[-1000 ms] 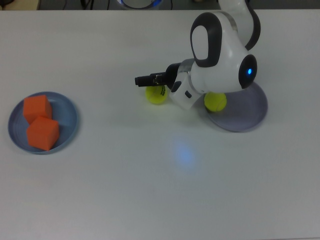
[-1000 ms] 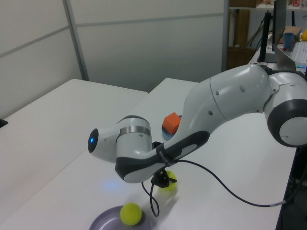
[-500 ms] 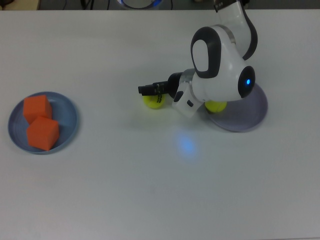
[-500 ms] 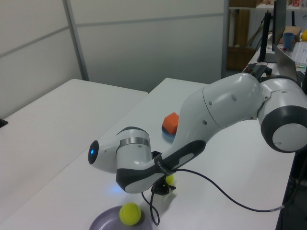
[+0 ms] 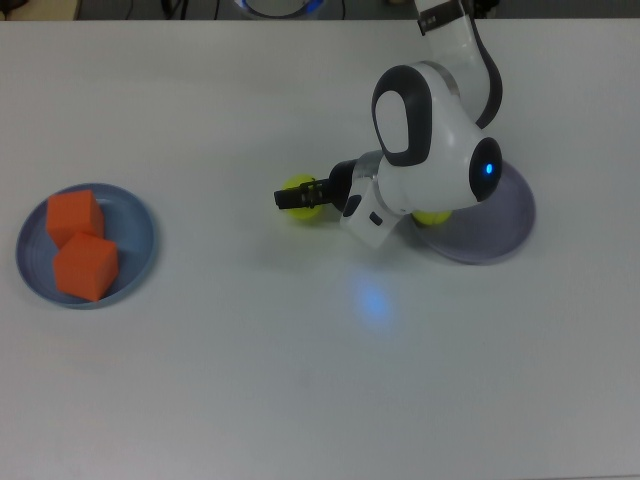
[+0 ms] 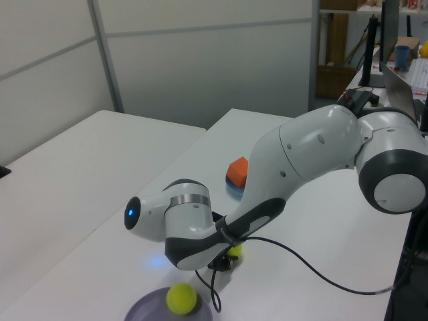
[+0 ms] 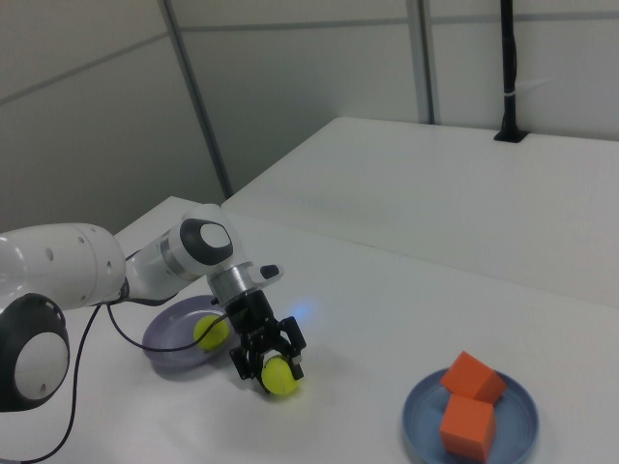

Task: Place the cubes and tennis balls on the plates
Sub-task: 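Carry the second tennis ball onto the lavender plate beside the first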

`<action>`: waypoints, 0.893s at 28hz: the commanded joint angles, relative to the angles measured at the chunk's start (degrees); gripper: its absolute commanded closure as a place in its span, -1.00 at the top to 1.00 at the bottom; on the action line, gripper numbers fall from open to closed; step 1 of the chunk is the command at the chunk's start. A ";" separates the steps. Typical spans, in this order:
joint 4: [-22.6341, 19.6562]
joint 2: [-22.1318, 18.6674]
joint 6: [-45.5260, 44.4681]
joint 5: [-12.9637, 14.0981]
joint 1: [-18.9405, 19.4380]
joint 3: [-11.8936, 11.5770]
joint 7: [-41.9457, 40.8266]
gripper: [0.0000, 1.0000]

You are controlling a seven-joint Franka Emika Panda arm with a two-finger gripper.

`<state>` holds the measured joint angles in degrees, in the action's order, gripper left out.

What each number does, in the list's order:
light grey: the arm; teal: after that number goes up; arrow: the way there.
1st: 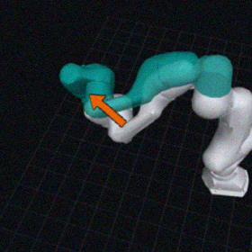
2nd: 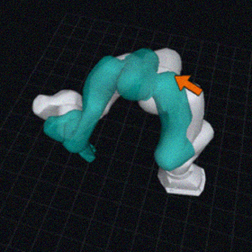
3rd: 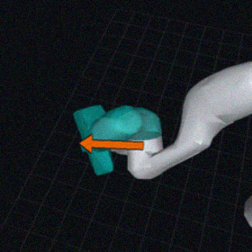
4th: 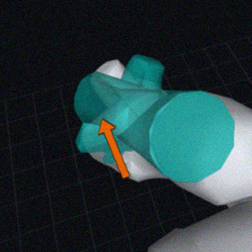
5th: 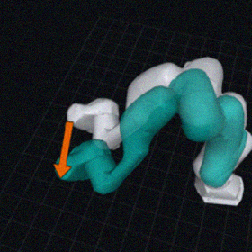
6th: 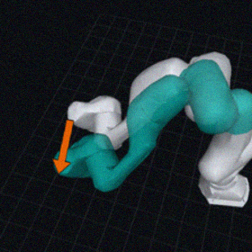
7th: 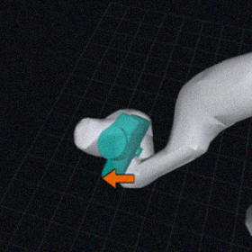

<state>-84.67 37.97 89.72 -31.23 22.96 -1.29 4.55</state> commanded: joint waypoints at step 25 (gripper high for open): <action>5.83 -3.52 16.18 -1.38 6.48 7.18 11.80 -1.00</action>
<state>-77.44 35.33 102.27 -31.14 27.26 6.13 13.63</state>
